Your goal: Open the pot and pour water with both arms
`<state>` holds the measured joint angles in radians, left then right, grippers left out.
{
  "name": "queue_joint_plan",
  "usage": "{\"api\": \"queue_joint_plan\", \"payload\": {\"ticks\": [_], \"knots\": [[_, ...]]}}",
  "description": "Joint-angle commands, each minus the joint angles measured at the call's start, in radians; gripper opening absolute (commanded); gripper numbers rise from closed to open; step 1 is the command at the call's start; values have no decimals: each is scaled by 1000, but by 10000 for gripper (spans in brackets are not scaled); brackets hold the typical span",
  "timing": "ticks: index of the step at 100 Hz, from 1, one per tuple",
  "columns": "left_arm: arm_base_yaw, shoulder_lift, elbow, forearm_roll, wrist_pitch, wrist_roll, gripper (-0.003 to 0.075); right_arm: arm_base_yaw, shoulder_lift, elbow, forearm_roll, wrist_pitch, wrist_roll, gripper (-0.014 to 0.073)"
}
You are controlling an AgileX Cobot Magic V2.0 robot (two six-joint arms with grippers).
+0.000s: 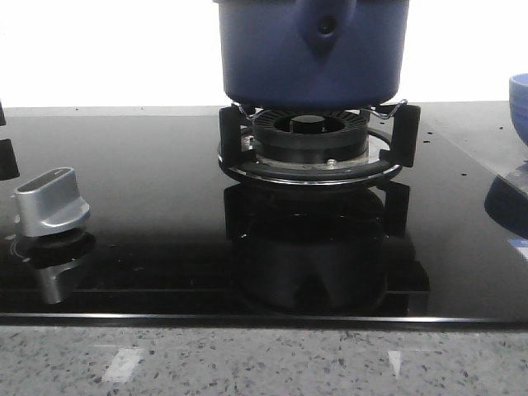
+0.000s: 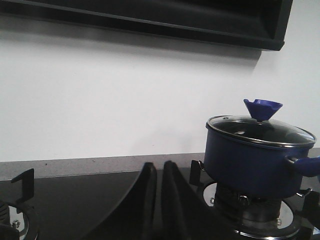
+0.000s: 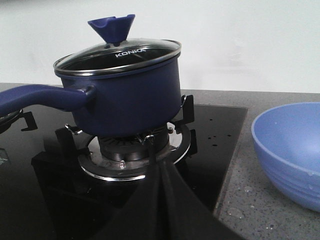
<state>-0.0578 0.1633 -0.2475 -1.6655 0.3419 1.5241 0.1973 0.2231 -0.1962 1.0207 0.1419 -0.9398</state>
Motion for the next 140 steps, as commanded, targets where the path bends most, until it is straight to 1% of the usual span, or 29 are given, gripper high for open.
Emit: {"api": "queue_joint_plan", "payload": {"ticks": [1, 51, 61, 65, 66, 68, 71, 72, 73, 79, 80, 81, 82, 83, 86, 87, 89, 92, 93, 94, 95, 99, 100, 101, 106, 111, 129, 133, 140], "knots": [[2, 10, -27, -38, 7, -1, -20, 3, 5, -25, 15, -46, -11, -67], [2, 10, -27, -38, 7, -1, -20, 3, 5, -25, 15, -46, -11, -67], [4, 12, -27, 28, -37, -32, -20, 3, 5, -25, 15, -46, -11, -67], [6, 14, -27, 76, -61, -110, -20, 3, 5, -25, 15, -46, -11, -67], [6, 14, -27, 114, -69, -127, -20, 3, 5, -25, 15, -46, -11, -67], [6, 14, -27, 144, -90, -184, -20, 3, 5, -25, 15, -46, -11, -67], [12, 14, -27, 237, -111, -292, -20, 3, 5, -25, 15, -46, -11, -67], [12, 14, -27, 237, -120, -315, -20, 3, 5, -25, 15, -46, -11, -67], [14, 14, -25, 304, -126, -338, -20, 3, 5, -25, 15, -46, -11, -67], [20, 14, -20, 507, -165, -578, -20, 3, 5, -25, 15, -46, -11, -67], [20, 14, -18, 603, -169, -608, -20, 3, 5, -25, 15, -46, -11, -67], [20, 14, -16, 634, -177, -672, -20, 3, 5, -25, 15, -46, -11, -67], [20, 14, -16, 665, -181, -704, -20, 3, 5, -25, 15, -46, -11, -67], [20, 14, -10, 726, -190, -768, -20, 3, 5, -25, 15, -46, -11, -67], [20, 14, 0, 812, -212, -895, -20, 3, 5, -25, 15, -46, -11, -67], [20, 14, 6, 896, -218, -926, -20, 3, 5, -25, 15, -46, -11, -67], [20, 14, 18, 950, -236, -1020, -20, 3, 5, -25, 15, -46, -11, -67], [20, 14, 36, 1074, -260, -1174, -20, 3, 5, -25, 15, -46, -11, -67], [20, 14, 41, 1074, -270, -1204, -20, 3, 5, -25, 15, -46, -11, -67], [20, 14, 50, 1141, -275, -1234, -20, 3, 5, -25, 15, -46, -11, -67], [20, 12, 56, 1164, -284, -1293, -20, 3, 5, -25, 15, -46, -11, -67], [20, 2, 88, 1290, -302, -1449, -20, 3, 5, -25, 15, -46, -11, -67], [20, -4, 93, 1290, -308, -1472, -20, 3, 5, -25, 15, -46, -11, -67], [20, -7, 105, 1345, -311, -1493, -20, 3, 5, -25, 15, -46, -11, -67], [20, -35, 145, 1454, -331, -1632, -20, 3, 5, -25, 15, -46, -11, -67], [20, -67, 182, 1500, -351, -1685, -20, 3, 5, -25, 15, -46, -11, -67], [20, -175, 282, 1548, -370, -1685, -20, 3, 5, -25, 15, -46, -11, -67], [20, -195, 282, 1560, -320, -1685, -20, 3, 5, -25, 15, -46, -11, -67], [16, -195, 282, 1574, -322, -1685, -20, 3, 5, -25, 15, -46, -11, -67]]}}
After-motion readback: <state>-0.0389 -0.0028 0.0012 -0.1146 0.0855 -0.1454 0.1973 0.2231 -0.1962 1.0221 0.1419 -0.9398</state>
